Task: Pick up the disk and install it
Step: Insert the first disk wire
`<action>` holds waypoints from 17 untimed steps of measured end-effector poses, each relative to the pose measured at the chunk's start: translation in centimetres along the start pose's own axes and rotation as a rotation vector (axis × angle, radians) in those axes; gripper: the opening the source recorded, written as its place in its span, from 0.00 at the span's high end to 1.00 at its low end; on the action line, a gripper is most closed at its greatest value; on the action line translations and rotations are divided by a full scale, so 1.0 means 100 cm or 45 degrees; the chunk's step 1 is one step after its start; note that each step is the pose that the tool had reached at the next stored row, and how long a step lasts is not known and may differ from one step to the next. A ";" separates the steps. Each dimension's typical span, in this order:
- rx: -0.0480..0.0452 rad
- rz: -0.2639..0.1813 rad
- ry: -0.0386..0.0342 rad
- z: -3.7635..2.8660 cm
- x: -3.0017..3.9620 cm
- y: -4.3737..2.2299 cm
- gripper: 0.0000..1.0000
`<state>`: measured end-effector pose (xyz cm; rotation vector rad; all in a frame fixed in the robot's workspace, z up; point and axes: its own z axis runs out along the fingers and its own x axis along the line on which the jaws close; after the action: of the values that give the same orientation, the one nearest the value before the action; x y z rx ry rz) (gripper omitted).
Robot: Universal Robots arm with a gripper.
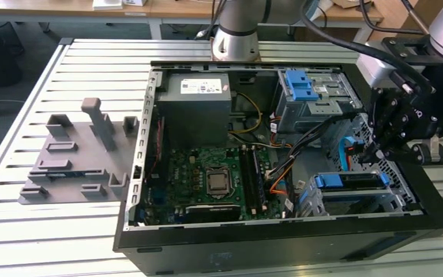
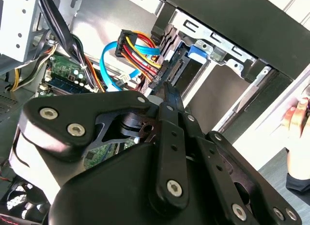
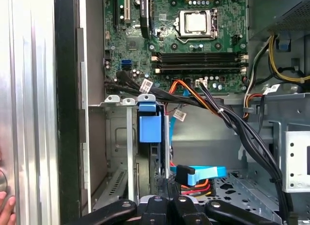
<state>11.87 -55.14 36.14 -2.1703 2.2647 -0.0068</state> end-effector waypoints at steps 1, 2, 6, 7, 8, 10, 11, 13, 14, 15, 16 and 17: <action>0.001 0.000 0.0002 -0.0009 -0.0010 0.0001 0.89; 0.003 0.000 0.0001 -0.0012 -0.0020 0.0001 0.89; 0.009 0.000 -0.0002 -0.0003 -0.0028 0.0001 0.89; 0.010 0.000 0.0000 -0.0001 -0.0028 0.0000 0.89; 0.010 0.000 0.0001 0.0002 -0.0028 -0.0002 0.89; 0.011 0.000 -0.0002 0.0007 -0.0028 -0.0007 0.89; 0.011 0.000 -0.0003 0.0010 -0.0028 -0.0013 0.89; 0.011 0.000 -0.0002 0.0015 -0.0029 -0.0023 0.89; 0.011 0.000 -0.0002 0.0017 -0.0029 -0.0025 0.89; 0.011 0.000 -0.0001 0.0017 -0.0029 -0.0025 0.89; 0.011 0.000 0.0000 0.0018 -0.0029 -0.0025 0.89; 0.011 0.000 -0.0002 0.0019 -0.0029 -0.0025 0.89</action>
<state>12.14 -54.86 35.96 -2.1661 2.2604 -0.0162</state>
